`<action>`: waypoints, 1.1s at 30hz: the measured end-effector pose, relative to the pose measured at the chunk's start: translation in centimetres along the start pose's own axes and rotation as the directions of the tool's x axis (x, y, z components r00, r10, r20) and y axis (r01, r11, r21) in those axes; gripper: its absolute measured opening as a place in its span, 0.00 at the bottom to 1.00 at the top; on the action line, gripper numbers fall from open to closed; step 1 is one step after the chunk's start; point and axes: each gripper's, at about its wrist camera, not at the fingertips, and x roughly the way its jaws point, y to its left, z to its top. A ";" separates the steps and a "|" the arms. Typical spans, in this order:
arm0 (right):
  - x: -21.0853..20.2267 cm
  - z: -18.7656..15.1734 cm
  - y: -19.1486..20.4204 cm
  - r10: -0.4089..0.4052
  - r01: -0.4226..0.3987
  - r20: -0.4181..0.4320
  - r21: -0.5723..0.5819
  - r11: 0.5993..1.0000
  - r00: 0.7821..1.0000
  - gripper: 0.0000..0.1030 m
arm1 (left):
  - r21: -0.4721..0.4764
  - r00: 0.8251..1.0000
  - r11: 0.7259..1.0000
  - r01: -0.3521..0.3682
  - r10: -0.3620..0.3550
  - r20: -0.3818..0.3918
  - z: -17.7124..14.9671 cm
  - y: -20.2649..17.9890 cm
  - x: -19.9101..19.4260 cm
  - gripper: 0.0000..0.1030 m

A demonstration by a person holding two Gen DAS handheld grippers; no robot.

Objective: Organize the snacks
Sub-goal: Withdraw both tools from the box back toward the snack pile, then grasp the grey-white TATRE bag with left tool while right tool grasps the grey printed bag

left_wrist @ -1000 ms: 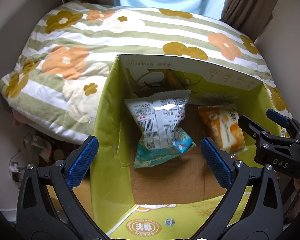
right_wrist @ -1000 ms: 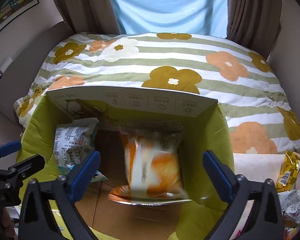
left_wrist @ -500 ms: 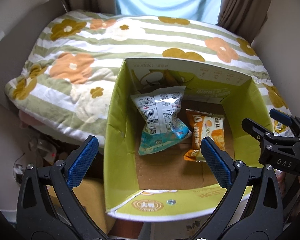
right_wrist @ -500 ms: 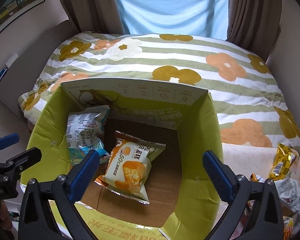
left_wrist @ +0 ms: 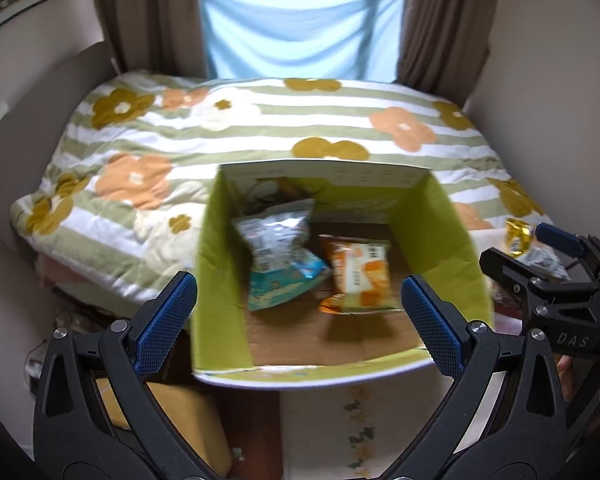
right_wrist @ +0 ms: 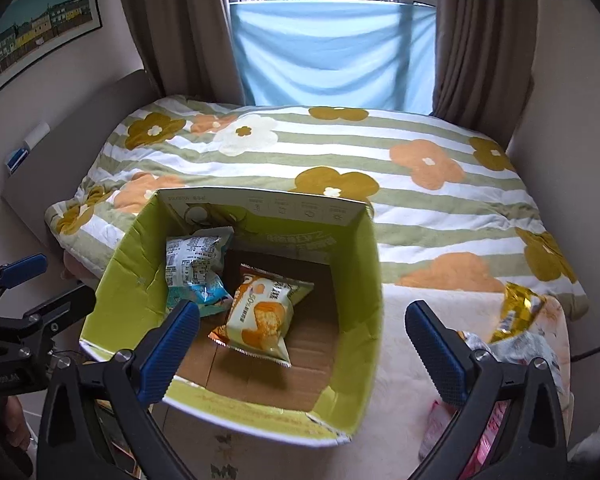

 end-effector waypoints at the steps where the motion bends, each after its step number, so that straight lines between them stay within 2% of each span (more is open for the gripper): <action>1: -0.5 -0.3 -0.3 -0.003 0.003 0.003 0.009 1.000 1.000 0.99 | 0.007 1.000 1.000 0.017 -0.017 0.001 -0.1 -0.6 -0.2 0.99; 11: -6.5 -4.0 -7.0 -0.110 0.105 0.038 0.114 0.988 0.993 0.99 | 0.123 0.988 0.980 0.153 -0.149 -0.042 -1.5 -10.3 -0.3 0.99; 19: -9.0 -6.6 -15.4 -0.157 0.149 0.033 0.171 0.974 0.987 0.99 | 0.134 0.983 0.975 0.179 -0.170 -0.076 -1.6 -18.5 1.1 0.99; 24: -9.0 -7.7 -20.9 -0.143 0.138 0.018 0.172 0.975 0.990 0.99 | 0.123 0.985 0.979 0.164 -0.155 -0.082 -1.9 -23.2 3.1 0.99; 28: -8.1 -8.5 -24.2 -0.117 0.115 0.004 0.137 0.984 0.993 0.99 | 0.099 0.982 0.981 0.164 -0.153 -0.114 -2.3 -26.4 5.6 0.99; 33: -6.0 -9.4 -27.1 -0.057 0.061 -0.034 0.102 0.993 0.998 0.99 | 0.183 0.973 0.968 0.170 -0.137 -0.184 -3.4 -30.4 9.0 0.99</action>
